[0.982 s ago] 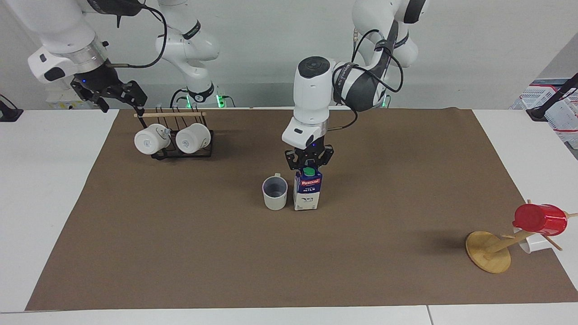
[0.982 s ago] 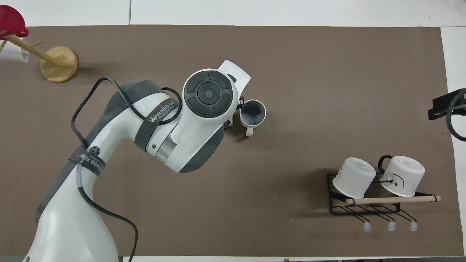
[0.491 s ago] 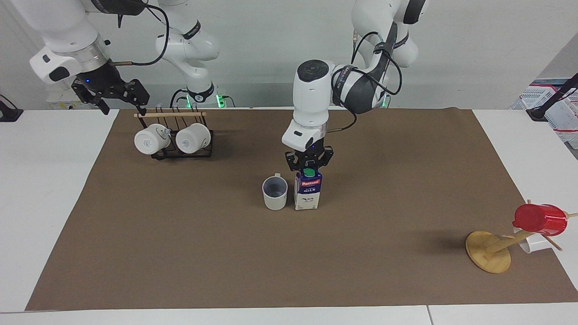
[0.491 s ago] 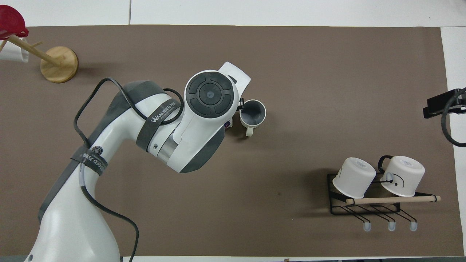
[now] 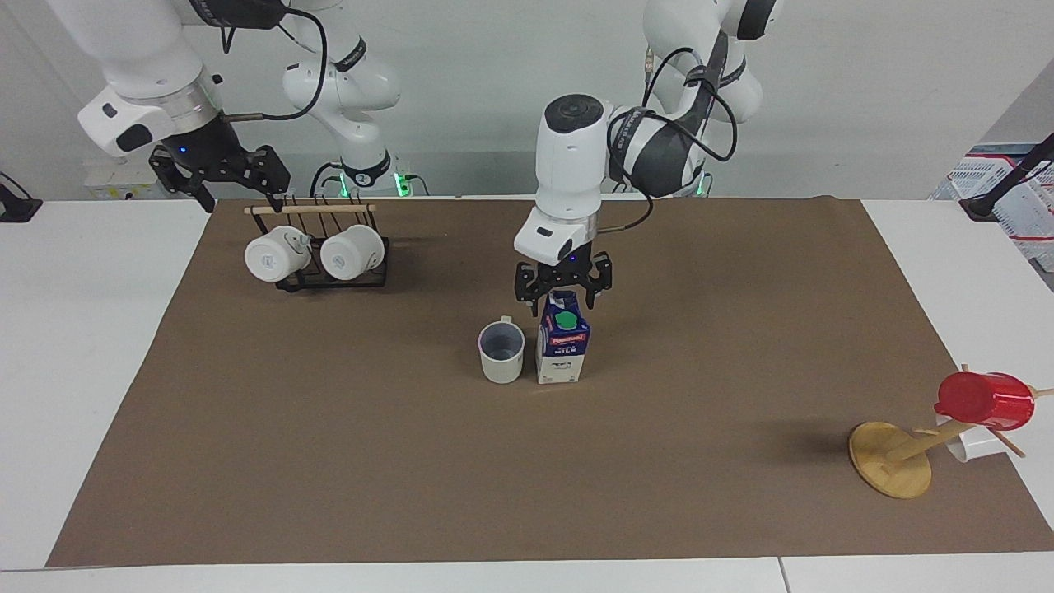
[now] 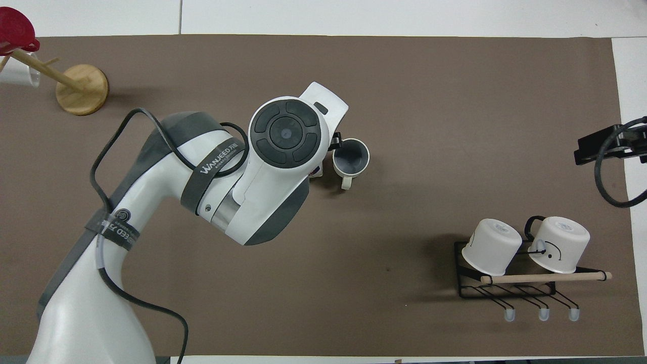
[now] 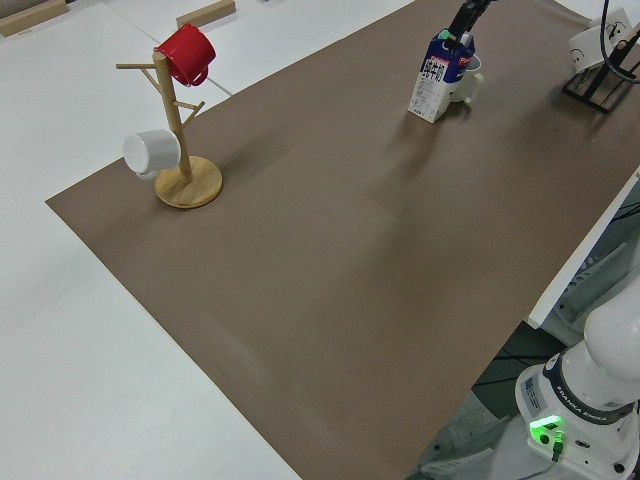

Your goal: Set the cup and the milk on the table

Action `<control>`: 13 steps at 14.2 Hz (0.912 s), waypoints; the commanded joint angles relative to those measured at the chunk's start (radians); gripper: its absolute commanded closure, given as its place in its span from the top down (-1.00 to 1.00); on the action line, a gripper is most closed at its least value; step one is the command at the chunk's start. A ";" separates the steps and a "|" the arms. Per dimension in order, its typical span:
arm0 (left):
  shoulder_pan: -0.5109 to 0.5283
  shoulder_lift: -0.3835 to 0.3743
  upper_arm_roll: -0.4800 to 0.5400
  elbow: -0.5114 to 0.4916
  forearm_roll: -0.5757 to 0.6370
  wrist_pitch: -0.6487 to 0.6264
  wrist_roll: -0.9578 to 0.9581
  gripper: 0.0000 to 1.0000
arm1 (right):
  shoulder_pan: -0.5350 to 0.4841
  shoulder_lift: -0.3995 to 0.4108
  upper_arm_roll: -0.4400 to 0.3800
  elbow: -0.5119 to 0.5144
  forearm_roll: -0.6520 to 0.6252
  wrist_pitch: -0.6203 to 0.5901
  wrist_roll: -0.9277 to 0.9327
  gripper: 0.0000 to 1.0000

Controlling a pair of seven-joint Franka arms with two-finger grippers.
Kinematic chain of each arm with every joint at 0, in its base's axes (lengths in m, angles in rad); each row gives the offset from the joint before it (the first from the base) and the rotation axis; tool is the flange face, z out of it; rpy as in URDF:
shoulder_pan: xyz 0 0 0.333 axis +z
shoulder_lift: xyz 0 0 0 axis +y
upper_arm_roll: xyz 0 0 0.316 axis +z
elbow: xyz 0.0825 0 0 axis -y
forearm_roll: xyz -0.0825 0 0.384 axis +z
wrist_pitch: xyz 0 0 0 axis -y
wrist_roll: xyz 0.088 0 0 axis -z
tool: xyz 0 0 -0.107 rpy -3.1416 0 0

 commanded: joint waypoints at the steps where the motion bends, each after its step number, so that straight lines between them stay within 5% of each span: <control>1: 0.004 -0.092 0.007 -0.021 0.001 -0.066 -0.016 1.00 | -0.008 -0.009 0.005 -0.023 0.000 0.021 0.007 1.00; 8: 0.260 -0.289 0.009 -0.221 -0.040 -0.090 0.303 1.00 | -0.015 -0.013 0.002 -0.029 0.005 0.021 0.003 1.00; 13: 0.506 -0.339 0.015 -0.229 -0.188 -0.157 0.620 1.00 | -0.015 -0.013 0.002 -0.029 0.005 0.015 0.003 1.00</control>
